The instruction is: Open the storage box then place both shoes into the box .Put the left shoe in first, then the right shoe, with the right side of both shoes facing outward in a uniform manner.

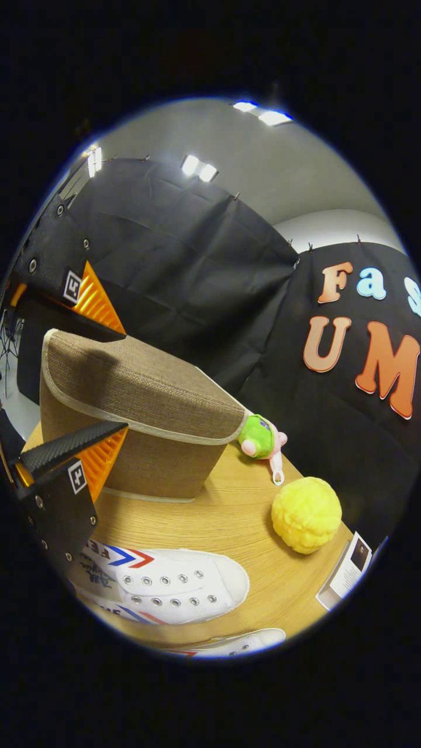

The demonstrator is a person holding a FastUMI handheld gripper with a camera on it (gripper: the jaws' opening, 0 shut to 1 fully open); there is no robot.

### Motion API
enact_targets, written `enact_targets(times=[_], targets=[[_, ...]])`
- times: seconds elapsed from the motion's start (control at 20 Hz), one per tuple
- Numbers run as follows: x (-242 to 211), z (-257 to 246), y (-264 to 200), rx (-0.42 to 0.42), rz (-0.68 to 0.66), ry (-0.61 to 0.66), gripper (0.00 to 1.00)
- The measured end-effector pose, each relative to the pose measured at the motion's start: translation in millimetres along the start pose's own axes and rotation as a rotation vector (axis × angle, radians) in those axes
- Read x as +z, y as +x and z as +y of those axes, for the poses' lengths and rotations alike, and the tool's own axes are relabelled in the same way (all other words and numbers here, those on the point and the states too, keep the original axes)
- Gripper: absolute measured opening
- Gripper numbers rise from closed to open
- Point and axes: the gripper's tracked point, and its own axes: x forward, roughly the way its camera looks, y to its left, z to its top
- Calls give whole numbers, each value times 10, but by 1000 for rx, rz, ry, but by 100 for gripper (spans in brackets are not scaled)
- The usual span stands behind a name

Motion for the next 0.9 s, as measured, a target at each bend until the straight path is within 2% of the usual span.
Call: enact_targets(times=[0.05, 0.2, 0.3, 0.35, 0.55, 0.75, 0.9], targets=[[-25, 8, 31, 14, 5, 7, 88], [-45, 49, 57, 39, 8, 36, 90], [-25, 42, 58, 35, -1, 36, 88], [-40, 21, 66, 30, 4, 47, 81], [-46, 56, 42, 52, 21, 78, 75], [-55, 83, 4, 49, 24, 79, 73], [-15, 89, -32, 81, -18, 112, 73]])
